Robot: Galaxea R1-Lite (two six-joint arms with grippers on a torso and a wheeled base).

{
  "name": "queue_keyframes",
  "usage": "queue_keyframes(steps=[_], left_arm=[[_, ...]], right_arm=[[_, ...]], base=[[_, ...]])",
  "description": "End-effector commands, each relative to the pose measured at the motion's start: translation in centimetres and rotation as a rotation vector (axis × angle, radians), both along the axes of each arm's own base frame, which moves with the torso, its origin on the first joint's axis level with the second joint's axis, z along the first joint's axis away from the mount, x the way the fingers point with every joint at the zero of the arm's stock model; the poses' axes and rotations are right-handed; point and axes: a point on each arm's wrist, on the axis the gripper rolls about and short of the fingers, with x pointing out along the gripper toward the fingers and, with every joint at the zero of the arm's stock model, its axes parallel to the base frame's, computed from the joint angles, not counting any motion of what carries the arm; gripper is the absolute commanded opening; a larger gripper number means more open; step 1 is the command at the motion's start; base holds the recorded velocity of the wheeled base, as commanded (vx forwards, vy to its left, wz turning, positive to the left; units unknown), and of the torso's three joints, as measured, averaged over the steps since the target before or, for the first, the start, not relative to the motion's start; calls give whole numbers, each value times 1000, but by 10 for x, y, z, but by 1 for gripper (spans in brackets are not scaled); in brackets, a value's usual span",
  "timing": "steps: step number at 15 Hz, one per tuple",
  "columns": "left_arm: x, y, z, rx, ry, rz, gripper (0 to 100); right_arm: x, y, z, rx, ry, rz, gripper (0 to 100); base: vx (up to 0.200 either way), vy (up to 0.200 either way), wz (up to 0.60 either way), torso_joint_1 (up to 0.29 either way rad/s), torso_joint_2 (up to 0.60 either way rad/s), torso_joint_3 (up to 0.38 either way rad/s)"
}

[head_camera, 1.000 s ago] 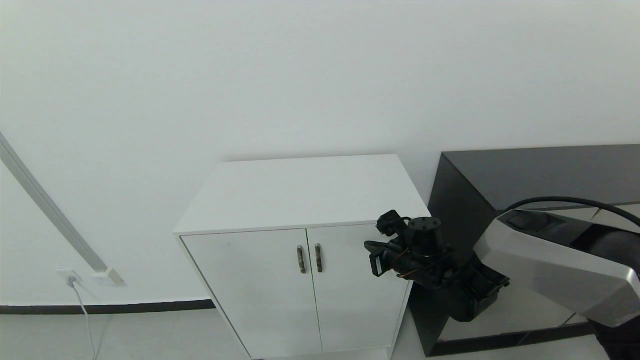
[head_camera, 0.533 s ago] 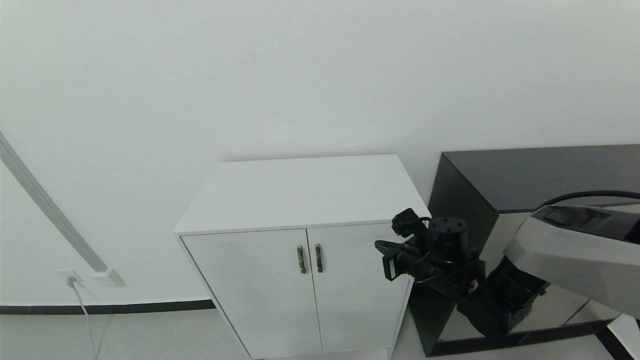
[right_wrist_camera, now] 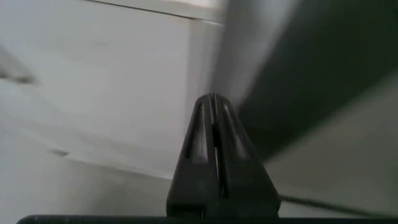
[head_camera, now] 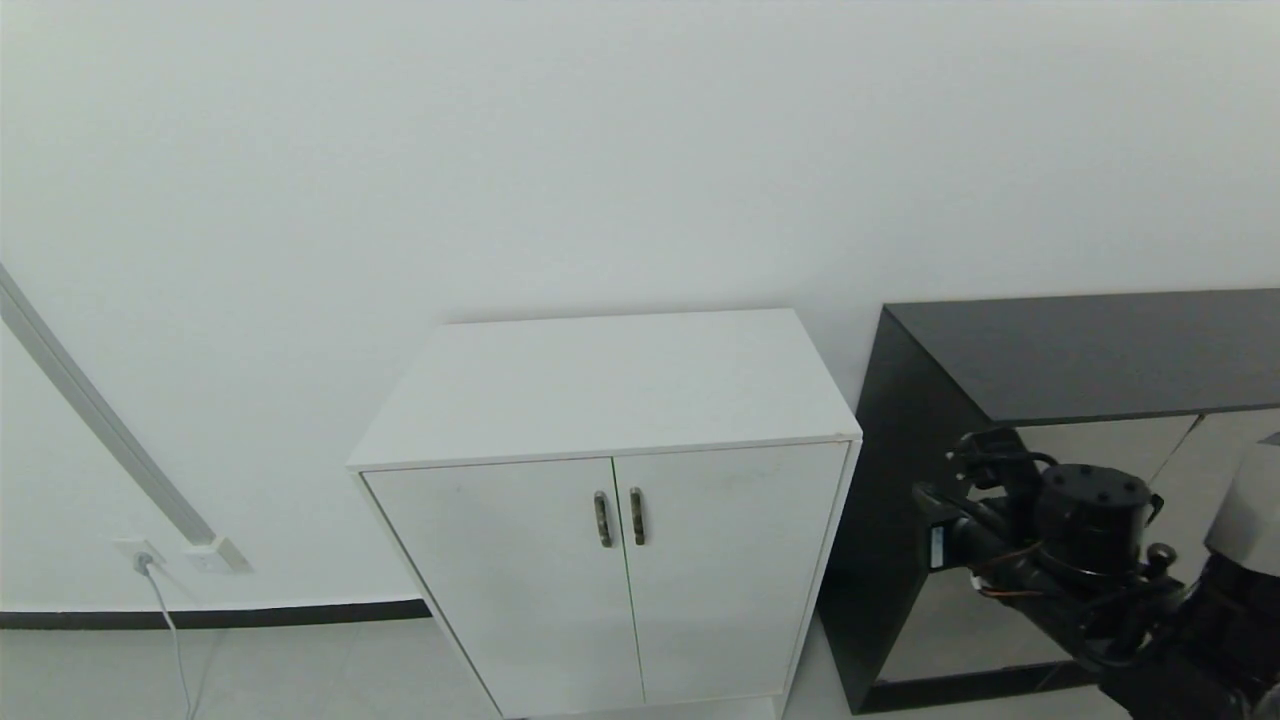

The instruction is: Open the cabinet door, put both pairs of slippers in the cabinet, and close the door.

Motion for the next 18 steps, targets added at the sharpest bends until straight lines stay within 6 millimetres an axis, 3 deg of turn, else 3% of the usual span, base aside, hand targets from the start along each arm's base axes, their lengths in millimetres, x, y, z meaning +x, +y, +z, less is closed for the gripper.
queue_keyframes(steps=[1,3,7,12,18], left_arm=[[0,0,0,0,0,1,0],[0,0,0,-1,0,2,0],[0,0,0,-1,0,2,0],[0,0,0,-3,-1,2,0],[0,0,0,-3,0,2,0]], right_arm=[[-24,-52,12,1,-20,-177,0],[-50,-84,17,31,-19,-293,0],[-94,-112,39,122,-70,-369,0],[-139,-110,61,133,-90,-316,0],[-184,-107,68,134,-114,-286,0]], base=[[0,0,0,0,0,0],[0,0,0,0,0,0],[0,0,0,0,0,0],[0,0,0,0,0,0],[0,0,0,0,0,0]])
